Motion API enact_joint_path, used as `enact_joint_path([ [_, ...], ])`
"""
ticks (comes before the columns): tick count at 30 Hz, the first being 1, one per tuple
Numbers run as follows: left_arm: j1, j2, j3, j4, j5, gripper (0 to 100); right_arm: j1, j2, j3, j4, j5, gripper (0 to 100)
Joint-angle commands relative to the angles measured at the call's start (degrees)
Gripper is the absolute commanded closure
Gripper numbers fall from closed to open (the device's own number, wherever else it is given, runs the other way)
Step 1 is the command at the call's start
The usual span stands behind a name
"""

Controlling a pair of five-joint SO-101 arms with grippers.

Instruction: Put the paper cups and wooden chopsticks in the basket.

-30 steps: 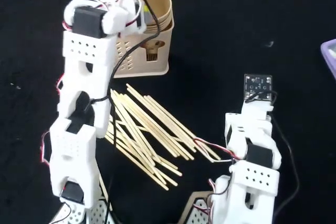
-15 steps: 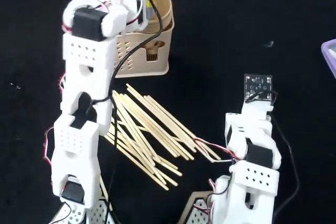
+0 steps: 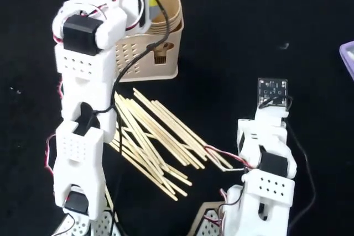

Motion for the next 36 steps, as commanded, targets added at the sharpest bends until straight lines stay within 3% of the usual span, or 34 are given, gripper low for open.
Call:
enact_joint_path([
  [1, -4.4, -6.6, -0.8, 0.6, -3.9, 80, -0.7, -0.7, -0.7, -0.9, -0.4, 80.2],
  [6, -8.6, -22.1, 17.8, 0.7, -3.9, 80, -0.7, -0.7, -0.7, -0.9, -0.4, 80.2],
  [13, -21.0, -51.2, 70.6, -0.7, -4.3, 79, -0.7, -0.7, -0.7, -0.9, -0.2, 80.2],
  [18, -27.9, -58.9, 104.7, -13.7, -9.8, 79, -0.7, -0.7, -0.7, -0.9, -0.2, 80.2],
  [22, -28.2, -58.2, 122.2, -24.8, -11.6, 78, -0.7, -0.7, -0.7, -0.9, -0.1, 80.2],
  [27, -28.4, -52.8, 132.3, -34.2, -12.0, 75, -0.7, -0.7, -0.7, -0.9, -0.1, 80.2],
  [36, -31.1, -37.5, 133.2, -41.7, -11.7, 75, -0.7, -0.7, -0.7, -0.9, -0.1, 80.2],
])
